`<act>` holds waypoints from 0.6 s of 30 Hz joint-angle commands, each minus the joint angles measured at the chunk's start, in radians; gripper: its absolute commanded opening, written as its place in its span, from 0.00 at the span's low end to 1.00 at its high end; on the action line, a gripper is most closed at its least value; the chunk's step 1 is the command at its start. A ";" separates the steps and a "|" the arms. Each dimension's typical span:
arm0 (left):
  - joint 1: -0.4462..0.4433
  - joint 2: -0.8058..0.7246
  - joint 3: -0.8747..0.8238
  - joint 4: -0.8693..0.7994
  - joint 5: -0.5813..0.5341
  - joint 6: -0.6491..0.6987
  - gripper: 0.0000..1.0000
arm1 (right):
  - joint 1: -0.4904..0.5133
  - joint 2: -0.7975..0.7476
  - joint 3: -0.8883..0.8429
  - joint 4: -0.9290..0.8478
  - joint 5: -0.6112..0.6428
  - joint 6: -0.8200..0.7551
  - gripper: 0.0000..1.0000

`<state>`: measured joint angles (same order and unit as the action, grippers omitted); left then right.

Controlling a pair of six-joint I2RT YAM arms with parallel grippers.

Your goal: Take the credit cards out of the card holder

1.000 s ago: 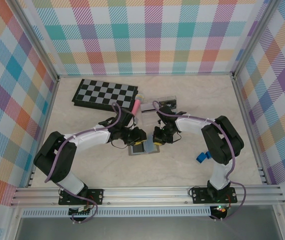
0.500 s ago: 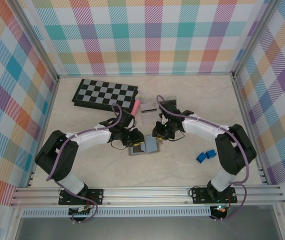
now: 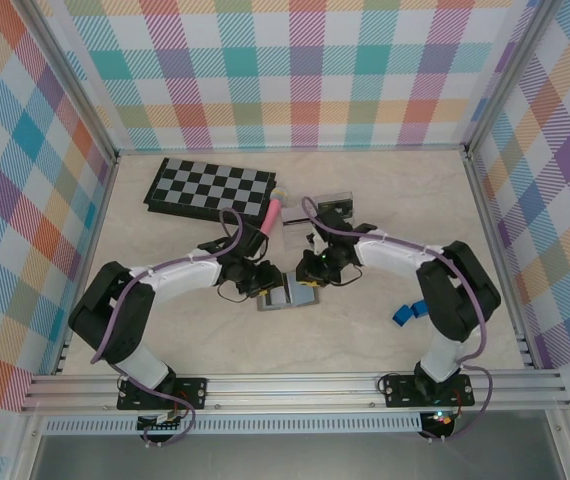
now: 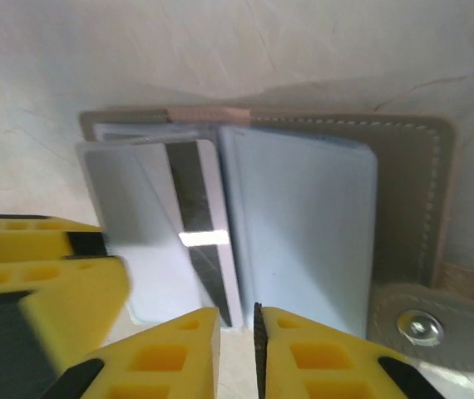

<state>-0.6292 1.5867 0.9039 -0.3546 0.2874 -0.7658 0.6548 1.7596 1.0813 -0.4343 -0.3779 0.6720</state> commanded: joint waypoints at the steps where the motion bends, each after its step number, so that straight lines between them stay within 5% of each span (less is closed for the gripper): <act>1: 0.016 -0.076 -0.008 -0.075 -0.099 -0.011 0.35 | 0.013 0.042 0.038 0.021 -0.069 -0.009 0.18; 18: 0.025 0.022 -0.029 0.049 0.034 -0.045 0.15 | 0.014 0.137 0.074 0.063 -0.106 -0.041 0.18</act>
<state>-0.6117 1.5921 0.8803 -0.3107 0.2947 -0.7998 0.6670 1.8786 1.1229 -0.3782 -0.4667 0.6617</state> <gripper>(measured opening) 0.159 0.179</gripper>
